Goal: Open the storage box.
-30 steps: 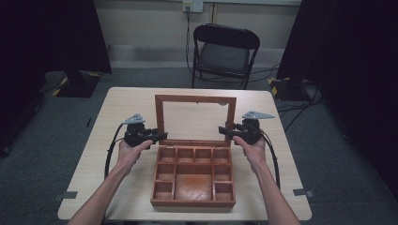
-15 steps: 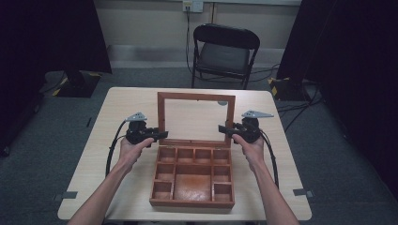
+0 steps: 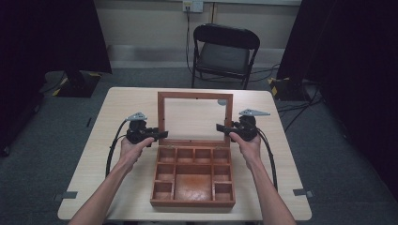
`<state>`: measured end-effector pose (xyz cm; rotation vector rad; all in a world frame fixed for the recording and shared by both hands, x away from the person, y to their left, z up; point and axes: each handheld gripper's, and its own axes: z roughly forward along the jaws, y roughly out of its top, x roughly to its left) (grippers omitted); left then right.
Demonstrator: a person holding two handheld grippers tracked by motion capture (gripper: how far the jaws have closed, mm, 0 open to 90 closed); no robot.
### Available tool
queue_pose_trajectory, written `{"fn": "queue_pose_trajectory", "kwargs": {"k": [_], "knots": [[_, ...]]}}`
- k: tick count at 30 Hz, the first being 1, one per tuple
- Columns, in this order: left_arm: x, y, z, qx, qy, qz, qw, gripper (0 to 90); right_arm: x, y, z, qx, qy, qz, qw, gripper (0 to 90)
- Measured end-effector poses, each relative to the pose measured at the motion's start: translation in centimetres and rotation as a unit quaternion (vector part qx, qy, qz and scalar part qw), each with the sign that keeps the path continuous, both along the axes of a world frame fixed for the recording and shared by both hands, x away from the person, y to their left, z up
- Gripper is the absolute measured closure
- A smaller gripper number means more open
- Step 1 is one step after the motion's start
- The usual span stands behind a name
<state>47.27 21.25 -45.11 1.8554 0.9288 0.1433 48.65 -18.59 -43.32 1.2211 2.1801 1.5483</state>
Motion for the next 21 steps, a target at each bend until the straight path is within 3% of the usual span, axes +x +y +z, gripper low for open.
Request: {"fn": "queue_pose_trajectory", "kwargs": {"k": [3,9,14,21], "knots": [[0.14,0.02,-0.22,-0.011,0.004,0.001,0.9999,60.2,0.17,0.23,-0.20,-0.003,0.002,-0.004,1.0000,43.4],[0.39,0.04,-0.47,-0.008,0.006,0.001,0.9999,58.4,0.41,0.75,-0.48,-0.018,0.007,-0.010,0.9998,38.0],[0.53,0.05,-0.60,-0.011,0.010,0.001,0.9999,57.4,0.61,0.86,-0.76,-0.013,0.012,-0.015,0.9997,36.0],[0.80,0.12,-0.71,-0.018,0.016,0.000,0.9997,57.7,0.65,0.53,-0.97,-0.008,0.018,-0.015,0.9997,39.4]]}}
